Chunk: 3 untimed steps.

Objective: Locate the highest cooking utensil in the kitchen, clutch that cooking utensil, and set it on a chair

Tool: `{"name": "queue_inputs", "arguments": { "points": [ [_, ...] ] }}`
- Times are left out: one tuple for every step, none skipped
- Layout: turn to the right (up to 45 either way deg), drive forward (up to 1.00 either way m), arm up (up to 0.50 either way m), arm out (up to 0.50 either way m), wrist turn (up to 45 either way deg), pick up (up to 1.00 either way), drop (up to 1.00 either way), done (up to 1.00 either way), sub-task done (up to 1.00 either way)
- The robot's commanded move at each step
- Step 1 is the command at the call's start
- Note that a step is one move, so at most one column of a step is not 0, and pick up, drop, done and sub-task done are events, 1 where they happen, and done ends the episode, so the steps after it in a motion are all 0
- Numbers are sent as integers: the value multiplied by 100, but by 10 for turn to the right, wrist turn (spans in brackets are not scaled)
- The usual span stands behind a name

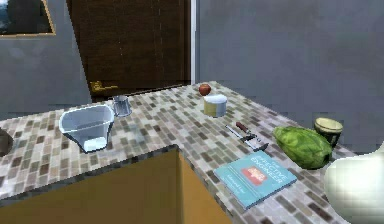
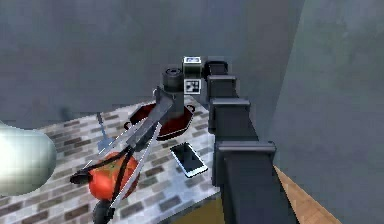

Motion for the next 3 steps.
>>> {"name": "queue_inputs", "arguments": {
  "points": [
    [0,0,0,0,450,0,0,0,0],
    [0,0,0,0,450,0,0,0,0],
    [0,0,0,0,210,0,0,0,0]
  ]
}}
